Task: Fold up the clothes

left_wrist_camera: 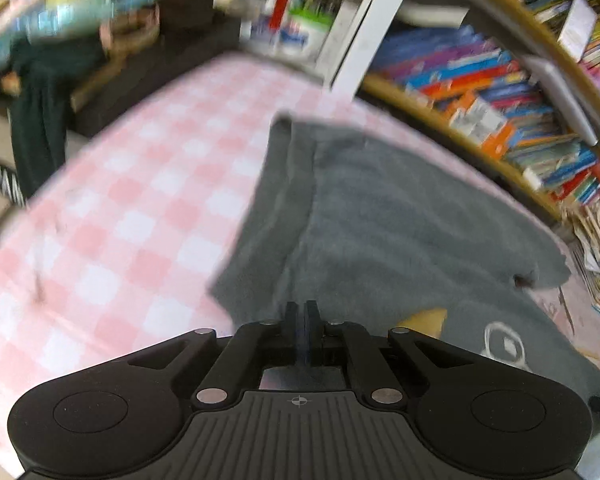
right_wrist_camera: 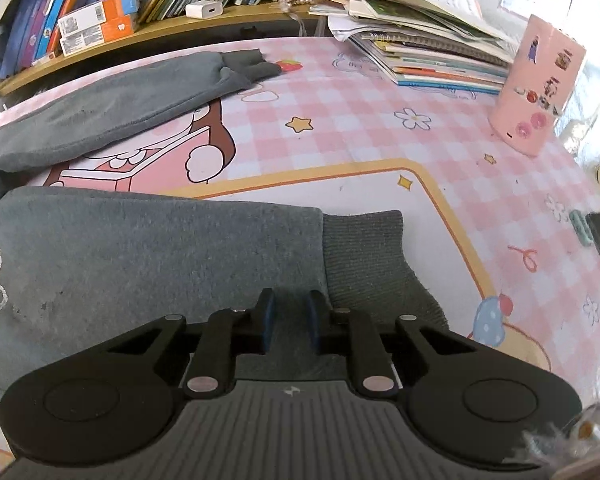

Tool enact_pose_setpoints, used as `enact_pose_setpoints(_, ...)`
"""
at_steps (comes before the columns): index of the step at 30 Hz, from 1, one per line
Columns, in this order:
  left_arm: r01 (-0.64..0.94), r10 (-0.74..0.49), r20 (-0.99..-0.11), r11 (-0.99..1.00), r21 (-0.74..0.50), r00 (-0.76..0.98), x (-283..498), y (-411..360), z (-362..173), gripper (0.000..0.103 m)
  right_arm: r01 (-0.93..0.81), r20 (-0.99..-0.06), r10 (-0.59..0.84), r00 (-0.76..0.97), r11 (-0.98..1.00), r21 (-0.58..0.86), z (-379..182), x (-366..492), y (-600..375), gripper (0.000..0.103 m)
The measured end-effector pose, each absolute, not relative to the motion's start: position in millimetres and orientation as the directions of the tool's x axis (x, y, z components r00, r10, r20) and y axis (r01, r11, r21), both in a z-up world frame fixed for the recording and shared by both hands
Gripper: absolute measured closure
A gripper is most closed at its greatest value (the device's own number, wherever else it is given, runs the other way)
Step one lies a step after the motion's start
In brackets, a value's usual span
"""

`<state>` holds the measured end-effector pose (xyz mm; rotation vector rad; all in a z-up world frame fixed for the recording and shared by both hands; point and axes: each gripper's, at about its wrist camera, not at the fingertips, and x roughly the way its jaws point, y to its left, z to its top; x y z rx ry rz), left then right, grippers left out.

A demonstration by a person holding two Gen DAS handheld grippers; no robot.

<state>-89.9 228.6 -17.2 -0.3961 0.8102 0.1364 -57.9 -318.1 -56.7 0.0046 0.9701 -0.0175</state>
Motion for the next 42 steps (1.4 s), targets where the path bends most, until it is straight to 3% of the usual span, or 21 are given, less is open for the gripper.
enact_pose_setpoints(2, -0.271, 0.031, -0.709, 0.935, -0.228, 0.704, -86, 229, -10, 0.073, 0.014, -0.825, -0.018, 0.566, 1.000, -0.012, -57, -57, -318, 0.088)
enact_pose_setpoints(3, -0.275, 0.059, -0.708, 0.941, -0.196, 0.703, -82, 230, -8, 0.056, 0.012, -0.824, -0.020, 0.566, 1.000, -0.016, -57, -56, -317, 0.088)
enact_pose_setpoints(4, -0.280, 0.086, -0.706, 0.946, -0.164, 0.703, -78, 231, -7, 0.051, 0.010, -0.824, -0.023, 0.566, 1.000, -0.020, -57, -55, -317, 0.087)
enact_pose_setpoints(9, -0.288, 0.145, -0.750, 0.955, -0.063, 0.646, -66, 236, -22, 0.057, 0.003, -0.824, -0.032, 0.565, 0.999, -0.036, -57, -52, -318, 0.087)
enact_pose_setpoints(12, -0.245, 0.099, -0.775, 0.967, -0.074, 0.625, -71, 233, -32, 0.084, 0.002, -0.826, -0.033, 0.562, 0.999, -0.038, -56, -52, -323, 0.087)
enact_pose_setpoints(16, -0.196, 0.059, -0.779, 0.977, -0.083, 0.624, -76, 221, -29, 0.096, 0.016, -0.825, -0.057, 0.562, 0.998, -0.058, -56, -50, -327, 0.087)
enact_pose_setpoints(19, -0.247, 0.088, -0.785, 0.965, -0.084, 0.613, -87, 234, -29, 0.103, 0.020, -0.827, -0.070, 0.558, 0.997, -0.071, -56, -49, -325, 0.085)
enact_pose_setpoints(23, -0.365, 0.139, -0.812, 0.926, -0.097, 0.568, -109, 274, -32, 0.103, 0.012, -0.817, -0.092, 0.569, 0.995, -0.103, -57, -52, -317, 0.084)
enact_pose_setpoints(27, -0.380, 0.103, -0.744, 0.900, -0.213, 0.660, -124, 283, -16, 0.100, 0.017, -0.815, -0.079, 0.575, 0.996, -0.084, -57, -52, -320, 0.083)
enact_pose_setpoints(29, -0.334, 0.054, -0.723, 0.909, -0.250, 0.689, -119, 273, -13, 0.092, 0.019, -0.814, -0.072, 0.576, 0.997, -0.074, -57, -52, -322, 0.082)
enact_pose_setpoints(31, -0.266, 0.020, -0.721, 0.936, -0.230, 0.693, -109, 254, -13, 0.072, 0.022, -0.814, -0.073, 0.576, 0.997, -0.074, -57, -51, -321, 0.082)
enact_pose_setpoints(35, -0.135, -0.008, -0.749, 0.982, -0.129, 0.662, -86, 218, -25, 0.071, 0.025, -0.813, -0.070, 0.578, 0.997, -0.069, -57, -52, -321, 0.082)
enact_pose_setpoints(42, -0.107, 0.037, -0.786, 0.994, -0.038, 0.617, -73, 206, -34, 0.076, 0.020, -0.810, -0.040, 0.586, 0.999, -0.035, -58, -57, -328, 0.081)
